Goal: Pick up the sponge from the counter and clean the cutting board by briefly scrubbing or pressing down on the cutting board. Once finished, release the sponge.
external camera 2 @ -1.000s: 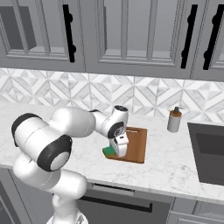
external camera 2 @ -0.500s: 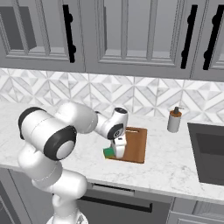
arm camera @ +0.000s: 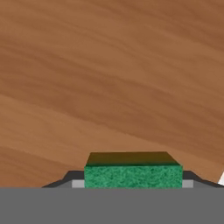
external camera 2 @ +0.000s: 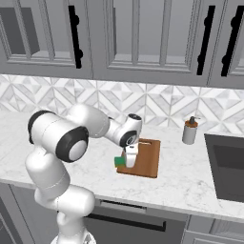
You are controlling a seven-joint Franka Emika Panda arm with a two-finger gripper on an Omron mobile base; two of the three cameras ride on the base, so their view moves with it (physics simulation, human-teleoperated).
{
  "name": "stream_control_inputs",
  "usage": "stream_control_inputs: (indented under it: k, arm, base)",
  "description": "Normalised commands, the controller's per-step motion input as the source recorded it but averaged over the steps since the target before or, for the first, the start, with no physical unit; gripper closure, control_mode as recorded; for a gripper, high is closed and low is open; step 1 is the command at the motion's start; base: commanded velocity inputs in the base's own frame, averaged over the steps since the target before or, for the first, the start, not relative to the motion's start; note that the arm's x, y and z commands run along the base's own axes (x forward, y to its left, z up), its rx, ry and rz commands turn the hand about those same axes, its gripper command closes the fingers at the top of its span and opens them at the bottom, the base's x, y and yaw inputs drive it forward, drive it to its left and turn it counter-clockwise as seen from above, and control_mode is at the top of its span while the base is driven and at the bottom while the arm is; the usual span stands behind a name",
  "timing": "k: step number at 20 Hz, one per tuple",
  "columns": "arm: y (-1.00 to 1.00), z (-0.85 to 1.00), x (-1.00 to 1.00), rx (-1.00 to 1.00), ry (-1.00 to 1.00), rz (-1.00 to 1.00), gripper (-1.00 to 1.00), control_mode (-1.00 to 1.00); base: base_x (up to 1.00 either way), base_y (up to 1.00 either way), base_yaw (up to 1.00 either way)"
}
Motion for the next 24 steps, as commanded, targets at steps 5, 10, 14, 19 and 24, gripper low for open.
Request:
stream_control_inputs:
  k: [5, 10, 14, 19, 24]
  arm:
    - [0.00, -0.13, 0.52, 0.00, -0.01, -0.06, 1.00, -1.00]
    - [0.00, -0.06, 0.58, 0.00, 0.00, 0.00, 1.00, -1.00]
    - [0.00, -0.03, 0.64, 0.00, -0.01, 0.00, 1.00, -1.00]
    - [-0.04, 0.00, 0.56, 0.00, 0.00, 0.00, 1.00, -1.00]
    - [-0.14, 0.00, 0.46, 0.00, 0.00, 0.00, 1.00, -1.00]
  base:
    - [0.00, 0.00, 0.00]
    - [0.00, 0.00, 0.00]
    - [0.00, 0.00, 0.00]
    - [0.00, 0.00, 0.00]
    - [0.00, 0.00, 0.00]
